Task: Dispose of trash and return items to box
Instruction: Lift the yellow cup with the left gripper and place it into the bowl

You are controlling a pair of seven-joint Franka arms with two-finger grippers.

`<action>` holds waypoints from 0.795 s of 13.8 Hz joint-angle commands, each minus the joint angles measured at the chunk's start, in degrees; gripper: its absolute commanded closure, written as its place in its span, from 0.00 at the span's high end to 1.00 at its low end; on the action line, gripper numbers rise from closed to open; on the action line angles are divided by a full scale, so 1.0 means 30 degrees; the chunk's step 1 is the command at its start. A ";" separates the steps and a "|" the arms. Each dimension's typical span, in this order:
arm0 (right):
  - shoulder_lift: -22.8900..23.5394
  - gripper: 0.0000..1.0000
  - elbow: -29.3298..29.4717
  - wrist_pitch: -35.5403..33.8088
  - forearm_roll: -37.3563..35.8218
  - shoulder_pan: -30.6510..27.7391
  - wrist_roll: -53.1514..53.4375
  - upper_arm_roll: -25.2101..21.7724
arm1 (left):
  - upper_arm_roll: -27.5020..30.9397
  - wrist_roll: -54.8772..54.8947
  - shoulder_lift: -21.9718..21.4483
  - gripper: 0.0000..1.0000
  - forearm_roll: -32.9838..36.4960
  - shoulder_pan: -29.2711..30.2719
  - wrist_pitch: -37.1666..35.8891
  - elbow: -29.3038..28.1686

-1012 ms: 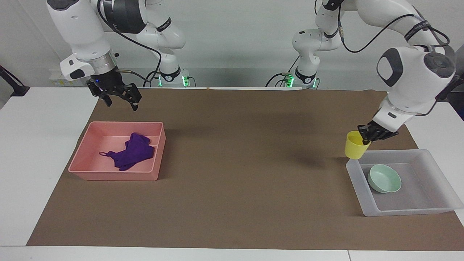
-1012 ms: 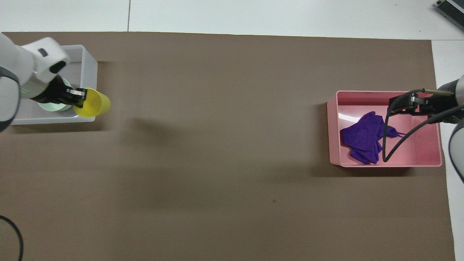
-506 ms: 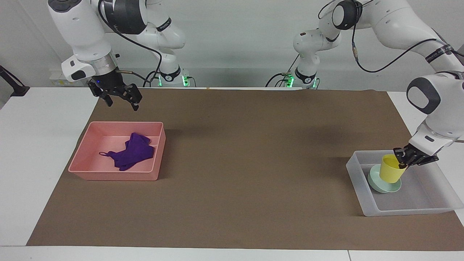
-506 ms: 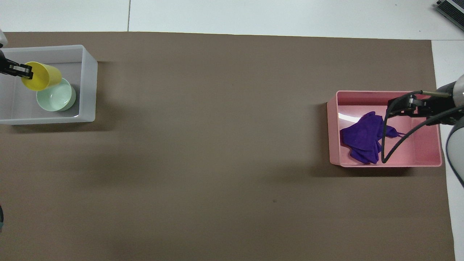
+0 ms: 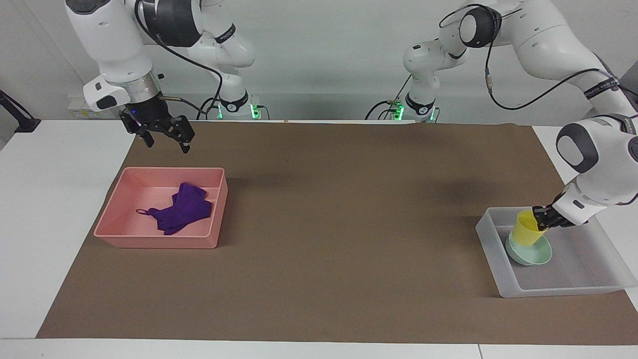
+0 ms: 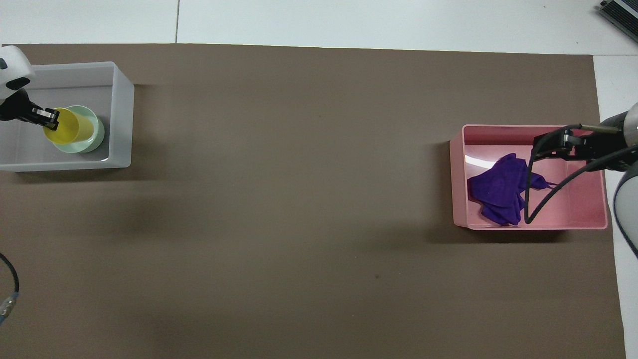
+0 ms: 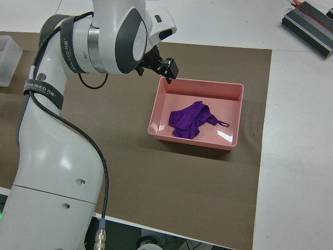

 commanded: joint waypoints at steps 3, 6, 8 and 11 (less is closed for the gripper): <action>-0.0422 1.00 -0.0575 0.0654 0.0290 -0.0182 -0.0421 0.0078 | -0.0234 -0.0030 0.0359 0.40 0.0152 0.0218 0.0445 0.0026; -0.0305 1.00 -0.0663 0.1035 0.0290 -0.0152 -0.0303 0.0049 | -0.0409 0.0115 0.0038 1.00 -0.0521 0.0130 0.0213 0.0260; -0.0276 1.00 -0.0663 0.1064 0.0290 -0.0152 -0.0303 0.0049 | -0.0469 -0.0059 -0.1041 1.00 -0.0610 -0.0483 -0.0371 0.0290; -0.0100 1.00 -0.0692 0.1502 0.0260 -0.0239 -0.0303 0.0049 | -0.0875 -0.0408 -0.2712 1.00 -0.1367 -0.1976 -0.2973 0.0407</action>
